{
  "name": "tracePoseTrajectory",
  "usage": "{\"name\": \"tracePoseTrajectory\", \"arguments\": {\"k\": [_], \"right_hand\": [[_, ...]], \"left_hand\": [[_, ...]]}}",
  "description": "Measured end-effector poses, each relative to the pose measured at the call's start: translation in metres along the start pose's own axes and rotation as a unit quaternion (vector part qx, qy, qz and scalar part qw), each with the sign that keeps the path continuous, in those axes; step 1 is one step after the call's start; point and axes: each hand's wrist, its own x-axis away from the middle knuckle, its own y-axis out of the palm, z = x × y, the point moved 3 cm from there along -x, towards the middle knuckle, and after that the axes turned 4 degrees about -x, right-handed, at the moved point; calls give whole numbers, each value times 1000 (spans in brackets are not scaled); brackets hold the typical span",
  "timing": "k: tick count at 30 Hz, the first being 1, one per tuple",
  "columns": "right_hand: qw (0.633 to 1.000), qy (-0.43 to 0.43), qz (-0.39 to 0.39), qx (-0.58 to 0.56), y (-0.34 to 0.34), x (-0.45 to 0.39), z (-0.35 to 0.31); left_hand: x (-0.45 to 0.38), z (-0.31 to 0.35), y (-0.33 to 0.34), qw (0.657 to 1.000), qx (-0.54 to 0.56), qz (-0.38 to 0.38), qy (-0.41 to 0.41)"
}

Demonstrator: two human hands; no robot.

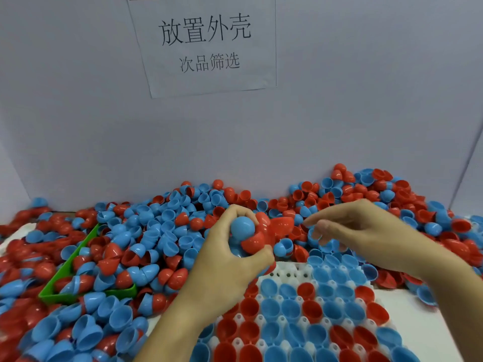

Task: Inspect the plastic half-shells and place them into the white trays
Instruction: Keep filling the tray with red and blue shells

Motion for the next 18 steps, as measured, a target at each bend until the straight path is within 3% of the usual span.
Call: {"name": "tracePoseTrajectory", "arguments": {"k": [5,12,18], "right_hand": [[995,-27,-19,-94,2,11,-10],[983,-65,-69,-157,13,10,-29],[986,-73,-19,-149,14,11,-29]], "left_hand": [[1,0,6,999,-5,-46,27],[3,-11,17,985,128,-112,-17],[4,-14,19,949,284,-109,-86]]}}
